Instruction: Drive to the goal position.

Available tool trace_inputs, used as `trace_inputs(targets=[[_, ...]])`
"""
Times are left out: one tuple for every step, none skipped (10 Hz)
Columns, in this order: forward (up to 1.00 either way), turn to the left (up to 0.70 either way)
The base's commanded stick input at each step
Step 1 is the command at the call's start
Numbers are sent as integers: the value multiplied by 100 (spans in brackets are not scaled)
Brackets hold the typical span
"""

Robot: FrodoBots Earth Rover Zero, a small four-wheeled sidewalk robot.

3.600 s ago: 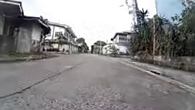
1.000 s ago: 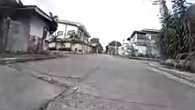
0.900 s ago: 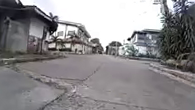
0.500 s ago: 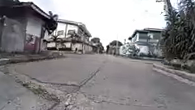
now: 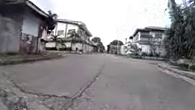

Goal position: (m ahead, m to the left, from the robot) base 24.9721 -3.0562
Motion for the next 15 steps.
trace_inputs(targets=[[100, 0], [100, 0], [100, 0], [100, 0], [100, 0], [100, 0], [100, 0], [100, 0], [100, 0], [100, 0], [100, 0], [100, 0], [100, 0], [100, 0], [100, 0]])
